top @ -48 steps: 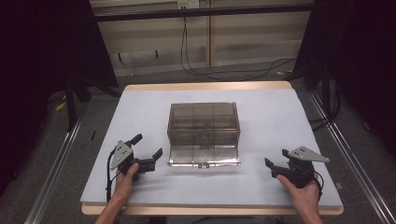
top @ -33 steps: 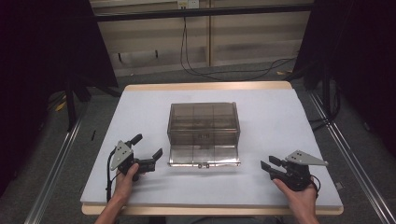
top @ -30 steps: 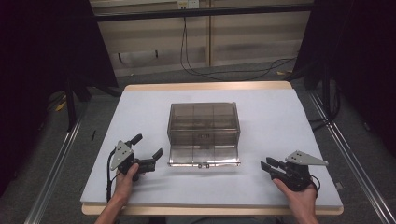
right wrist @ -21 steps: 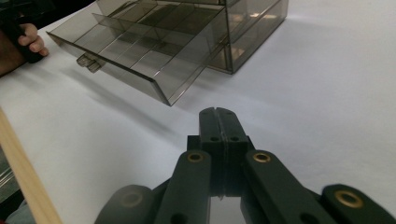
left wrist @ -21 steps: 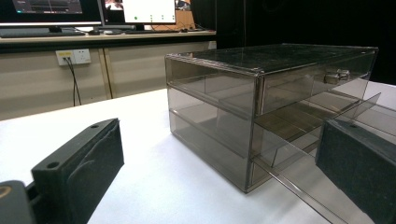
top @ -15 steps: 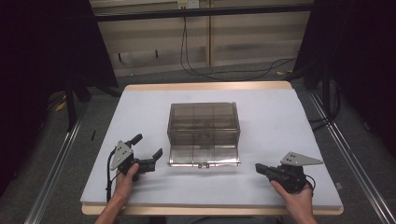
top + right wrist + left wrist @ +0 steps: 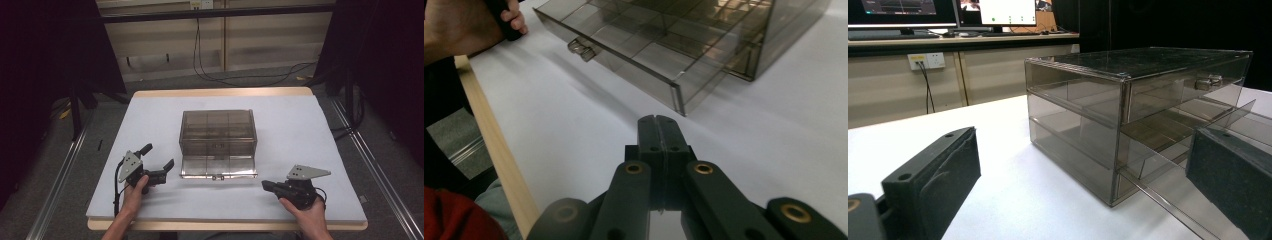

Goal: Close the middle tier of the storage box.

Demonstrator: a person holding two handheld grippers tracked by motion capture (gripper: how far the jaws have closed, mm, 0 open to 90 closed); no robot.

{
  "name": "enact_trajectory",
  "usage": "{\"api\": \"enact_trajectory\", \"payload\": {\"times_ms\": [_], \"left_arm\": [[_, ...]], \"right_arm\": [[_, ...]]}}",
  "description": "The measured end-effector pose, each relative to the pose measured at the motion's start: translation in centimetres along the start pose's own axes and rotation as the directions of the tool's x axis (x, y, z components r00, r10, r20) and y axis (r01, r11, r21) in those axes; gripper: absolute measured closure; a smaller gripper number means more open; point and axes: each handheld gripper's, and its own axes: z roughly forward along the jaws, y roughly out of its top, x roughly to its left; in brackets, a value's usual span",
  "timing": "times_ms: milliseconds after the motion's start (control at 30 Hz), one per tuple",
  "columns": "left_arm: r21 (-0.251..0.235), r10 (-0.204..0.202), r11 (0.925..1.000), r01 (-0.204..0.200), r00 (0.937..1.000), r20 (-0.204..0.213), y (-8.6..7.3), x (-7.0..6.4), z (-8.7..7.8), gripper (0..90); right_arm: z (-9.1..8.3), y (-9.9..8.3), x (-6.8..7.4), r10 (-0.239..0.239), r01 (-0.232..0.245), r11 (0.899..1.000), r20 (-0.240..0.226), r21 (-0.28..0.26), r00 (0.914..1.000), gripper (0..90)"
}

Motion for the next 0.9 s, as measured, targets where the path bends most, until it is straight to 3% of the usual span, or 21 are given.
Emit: {"api": "enact_trajectory", "payload": {"times_ms": [500, 900], "left_arm": [[0.001, 0.005, 1.0, -0.005, 1.0, -0.001, 0.0, 0.0, 0.0, 1.0], [0.001, 0.004, 1.0, -0.004, 1.0, -0.002, 0.0, 0.0, 0.0, 1.0]], "right_arm": [[1.7, 1.0, 2.2, -0.067, 0.07, 0.997, -0.083, 0.025, 0.9943, 90.0], [3.1, 1.6, 3.3, -0.086, 0.094, 0.994, -0.13, 0.057, 0.9878, 90.0]]}}
